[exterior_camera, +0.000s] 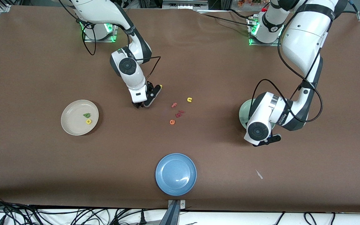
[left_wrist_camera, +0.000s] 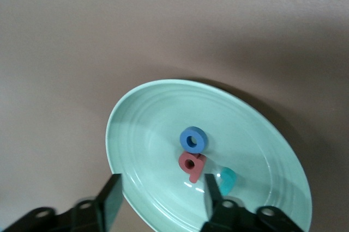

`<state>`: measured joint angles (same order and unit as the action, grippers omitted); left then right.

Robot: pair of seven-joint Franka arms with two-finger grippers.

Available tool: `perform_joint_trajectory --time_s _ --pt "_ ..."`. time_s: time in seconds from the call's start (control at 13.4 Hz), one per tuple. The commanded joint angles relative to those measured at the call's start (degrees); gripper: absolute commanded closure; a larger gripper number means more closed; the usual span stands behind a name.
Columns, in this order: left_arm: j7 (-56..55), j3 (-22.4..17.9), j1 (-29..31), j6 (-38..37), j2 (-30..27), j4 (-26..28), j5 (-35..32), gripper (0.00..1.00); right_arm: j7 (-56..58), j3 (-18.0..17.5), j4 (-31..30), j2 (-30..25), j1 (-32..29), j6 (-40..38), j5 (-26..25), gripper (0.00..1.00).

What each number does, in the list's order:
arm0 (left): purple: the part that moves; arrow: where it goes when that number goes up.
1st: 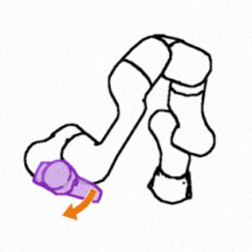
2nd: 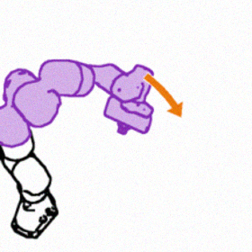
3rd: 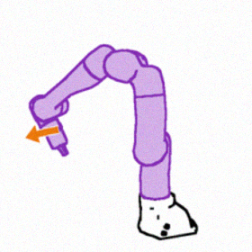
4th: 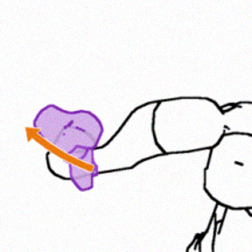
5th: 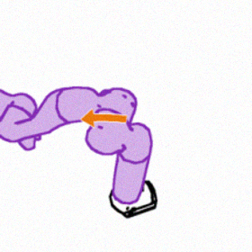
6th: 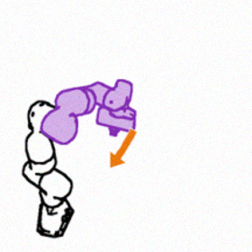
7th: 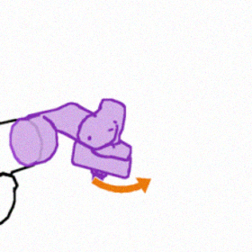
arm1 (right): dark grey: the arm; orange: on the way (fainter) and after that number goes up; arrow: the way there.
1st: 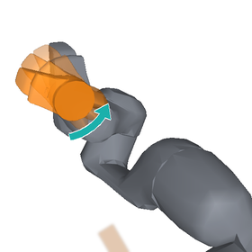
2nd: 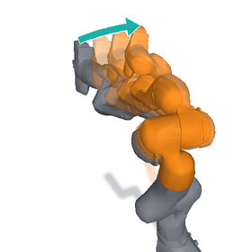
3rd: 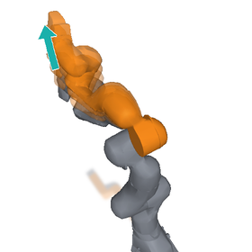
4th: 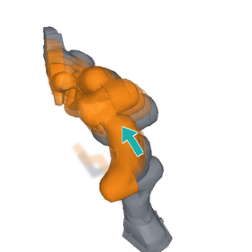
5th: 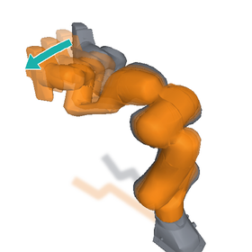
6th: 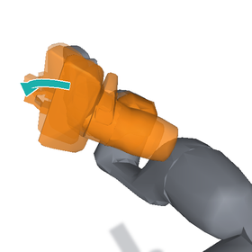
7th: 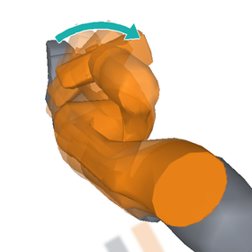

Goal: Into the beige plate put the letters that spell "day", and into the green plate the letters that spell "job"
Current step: 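Place the blue o on the green plate while the right gripper grasps the cyan y, then carry the cyan y toward the beige plate while the left gripper returns to rest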

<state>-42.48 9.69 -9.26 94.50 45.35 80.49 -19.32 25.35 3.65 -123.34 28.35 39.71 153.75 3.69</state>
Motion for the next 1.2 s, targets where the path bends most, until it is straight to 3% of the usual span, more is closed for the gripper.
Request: perform_joint_trajectory --time_s 0.0,0.15,0.3,0.52,0.75,0.97,1.12 --pt "1.08 0.76 1.26 -1.07 -3.59 0.28 2.96 0.00 -0.75 0.39 -0.23 0.21 0.63 1.02 -0.96 0.17" --pt "1.08 0.50 1.70 -1.77 -5.88 0.02 3.23 0.00 -0.75 0.48 -0.14 0.21 0.63 1.02 -0.96 0.23" --pt "1.43 0.76 3.72 -3.53 -8.78 -0.33 3.23 0.00 -0.75 0.48 -0.14 0.21 0.63 1.02 -0.87 0.43" --pt "11.08 0.76 4.51 -6.16 -14.83 -0.33 3.58 0.00 -0.83 0.65 -0.14 0.21 0.63 1.02 -0.87 0.55" --pt "23.10 0.59 7.23 -7.49 -20.90 -0.34 13.13 0.00 -2.14 0.65 -0.14 0.21 0.63 1.02 -0.87 0.77" --pt "32.53 0.85 7.86 -8.55 -26.96 -0.51 14.13 0.00 -4.43 0.74 -0.05 0.21 0.81 0.93 -0.96 0.89" --pt "32.64 0.77 8.03 -8.90 -30.83 -0.51 14.31 0.00 -4.44 0.74 -0.05 0.13 0.81 0.85 -0.87 0.91"
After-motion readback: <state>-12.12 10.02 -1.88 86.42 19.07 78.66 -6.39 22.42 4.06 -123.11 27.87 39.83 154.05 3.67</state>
